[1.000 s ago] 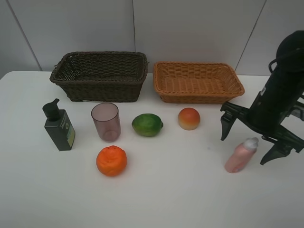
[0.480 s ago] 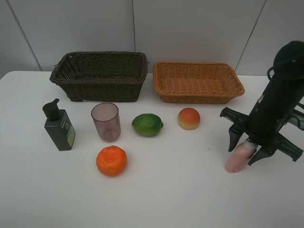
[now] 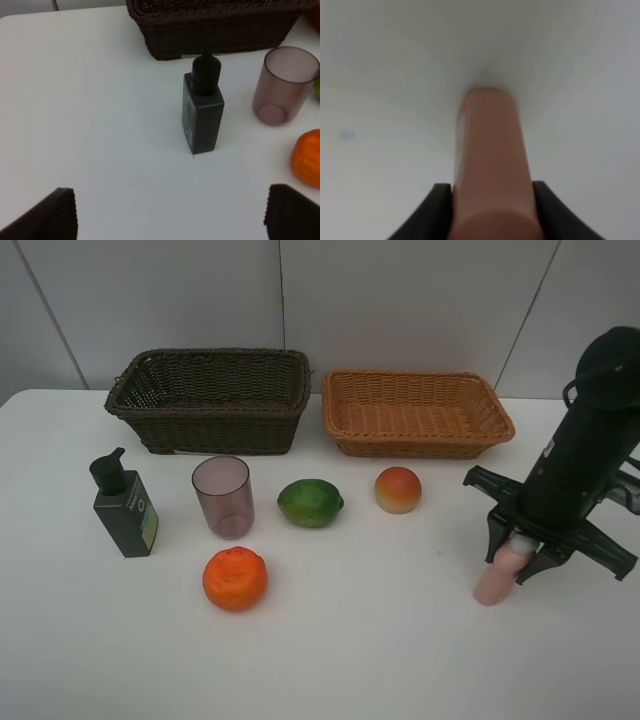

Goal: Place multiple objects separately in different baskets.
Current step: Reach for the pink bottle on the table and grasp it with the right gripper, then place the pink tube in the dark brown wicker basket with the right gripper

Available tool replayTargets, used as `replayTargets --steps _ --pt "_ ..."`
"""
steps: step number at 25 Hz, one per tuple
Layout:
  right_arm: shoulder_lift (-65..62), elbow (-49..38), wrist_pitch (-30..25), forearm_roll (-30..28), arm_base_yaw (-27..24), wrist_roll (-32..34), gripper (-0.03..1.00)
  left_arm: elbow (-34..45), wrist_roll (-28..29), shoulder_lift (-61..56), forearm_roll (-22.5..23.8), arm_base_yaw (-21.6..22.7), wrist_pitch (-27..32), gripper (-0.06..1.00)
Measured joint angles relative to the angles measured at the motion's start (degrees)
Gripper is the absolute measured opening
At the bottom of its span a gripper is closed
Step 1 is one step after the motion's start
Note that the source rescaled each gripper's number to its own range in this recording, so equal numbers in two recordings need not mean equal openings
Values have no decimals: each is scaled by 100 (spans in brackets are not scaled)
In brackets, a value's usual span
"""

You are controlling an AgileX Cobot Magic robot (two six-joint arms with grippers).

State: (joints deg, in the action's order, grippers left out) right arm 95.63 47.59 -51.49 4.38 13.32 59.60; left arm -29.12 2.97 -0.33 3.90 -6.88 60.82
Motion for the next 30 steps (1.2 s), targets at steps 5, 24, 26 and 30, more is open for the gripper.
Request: replayTargets --steps 5,24,26,30 --pt "0 40 -43 -25 0 -35 1 0 0 0 0 0 0 97" --pt "1044 4252 -1828 -233 1231 -5517 1 0 0 0 0 0 0 97" --pt "1372 4934 -1840 -288 1448 -5667 1 0 0 0 0 0 0 97" --pt "2091 6259 -1844 -471 1827 -5773 1 0 0 0 0 0 0 97"
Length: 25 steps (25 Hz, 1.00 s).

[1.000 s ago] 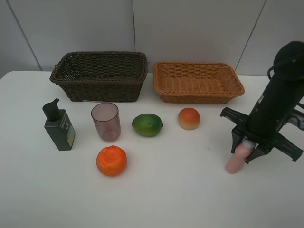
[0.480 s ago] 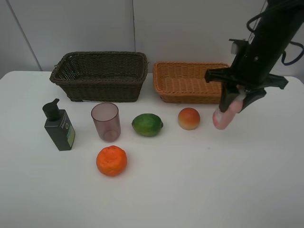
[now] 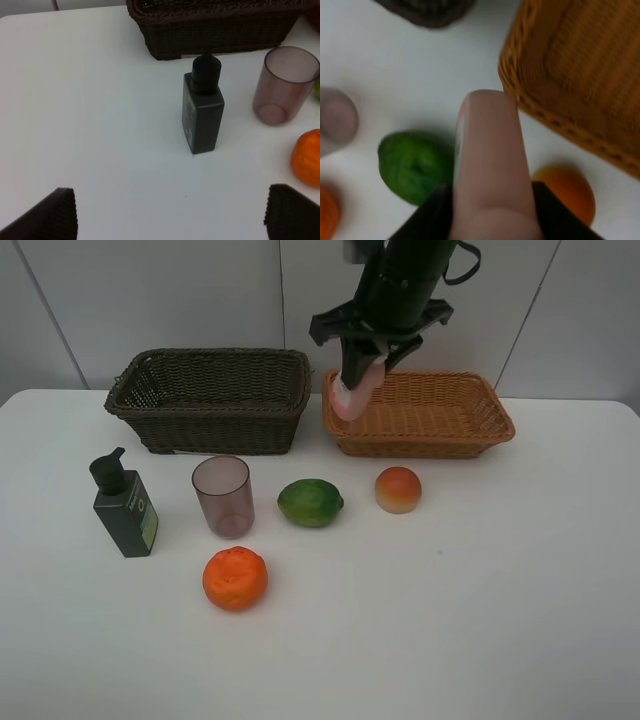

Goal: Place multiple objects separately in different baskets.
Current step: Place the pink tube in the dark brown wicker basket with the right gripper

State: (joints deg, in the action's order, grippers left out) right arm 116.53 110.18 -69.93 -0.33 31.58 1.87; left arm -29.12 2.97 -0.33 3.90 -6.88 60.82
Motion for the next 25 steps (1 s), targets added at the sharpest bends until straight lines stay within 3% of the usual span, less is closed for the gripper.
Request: replayTargets --steps 5,8,18,25 --pt "774 1293 6 -22 316 -124 0 0 0 0 0 0 0 97" --pt "1059 1729 366 -22 434 -130 0 0 0 0 0 0 0 97" --pt "1687 1829 2299 -166 570 -130 0 0 0 0 0 0 0 97" --pt "2200 1829 2868 -355 572 -141 0 0 0 0 0 0 0 97"
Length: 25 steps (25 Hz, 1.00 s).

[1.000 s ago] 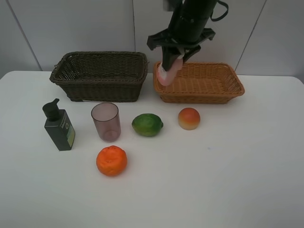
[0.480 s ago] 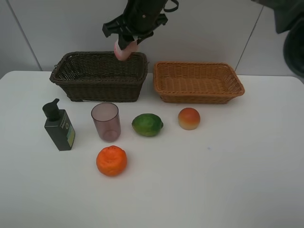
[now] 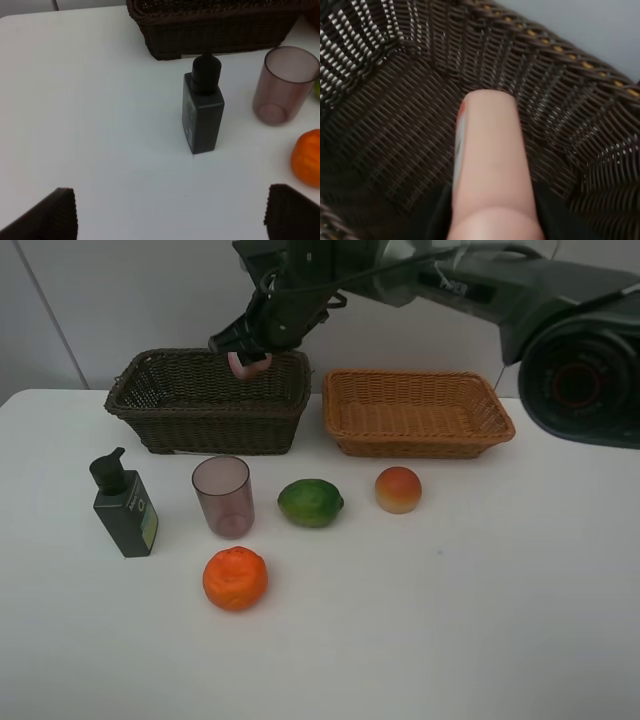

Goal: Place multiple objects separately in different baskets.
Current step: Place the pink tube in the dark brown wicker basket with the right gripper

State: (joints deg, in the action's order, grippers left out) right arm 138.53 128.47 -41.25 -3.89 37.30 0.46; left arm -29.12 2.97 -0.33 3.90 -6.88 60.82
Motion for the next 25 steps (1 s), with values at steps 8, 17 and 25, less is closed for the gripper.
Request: replayTargets --steps 8,17,25 --pt "444 0 262 -79 95 0 0 0 0 0 0 0 0 97" --pt "525 0 349 -107 127 0 52 0 0 0 0 0 0 97" --pt "331 17 128 -107 127 0 90 0 0 0 0 0 0 97"
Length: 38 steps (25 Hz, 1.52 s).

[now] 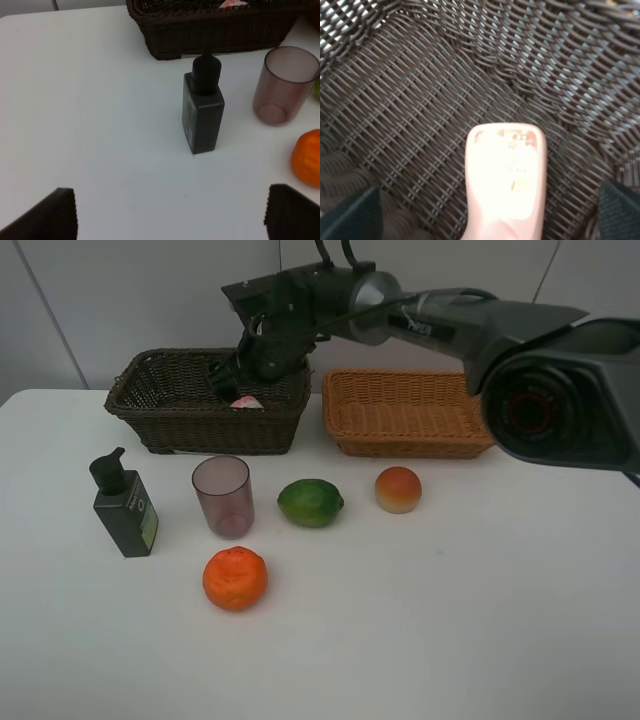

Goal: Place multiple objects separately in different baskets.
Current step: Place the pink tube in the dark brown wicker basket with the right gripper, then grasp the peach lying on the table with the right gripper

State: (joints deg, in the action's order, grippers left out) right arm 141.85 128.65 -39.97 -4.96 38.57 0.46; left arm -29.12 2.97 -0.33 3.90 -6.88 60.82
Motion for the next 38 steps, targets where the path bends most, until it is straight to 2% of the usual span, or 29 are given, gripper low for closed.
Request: replayTargets --steps 4,6,11,15,20,24,31,38 --pt "-535 0 -640 15 0 136 91 0 0 0 0 0 0 97" --pt "-807 0 -1085 -3 -8 441 91 0 0 0 0 0 0 97" --pt "-1077 7 -2679 -394 -76 1371 91 0 0 0 0 0 0 97" --pt "-1196 -60 -2967 -576 -129 1695 91 0 0 0 0 0 0 97" --pt "-1665 -824 -2972 -576 -223 1936 91 0 0 0 0 0 0 97" --pt "-2188 -2066 -2834 -576 -439 2171 91 0 0 0 0 0 0 97" --pt "-3193 -4504 -1410 -438 -869 2621 91 11 0 0 0 0 0 97" --pt "-3310 -5805 -192 -455 -1006 3034 91 11 0 0 0 0 0 97"
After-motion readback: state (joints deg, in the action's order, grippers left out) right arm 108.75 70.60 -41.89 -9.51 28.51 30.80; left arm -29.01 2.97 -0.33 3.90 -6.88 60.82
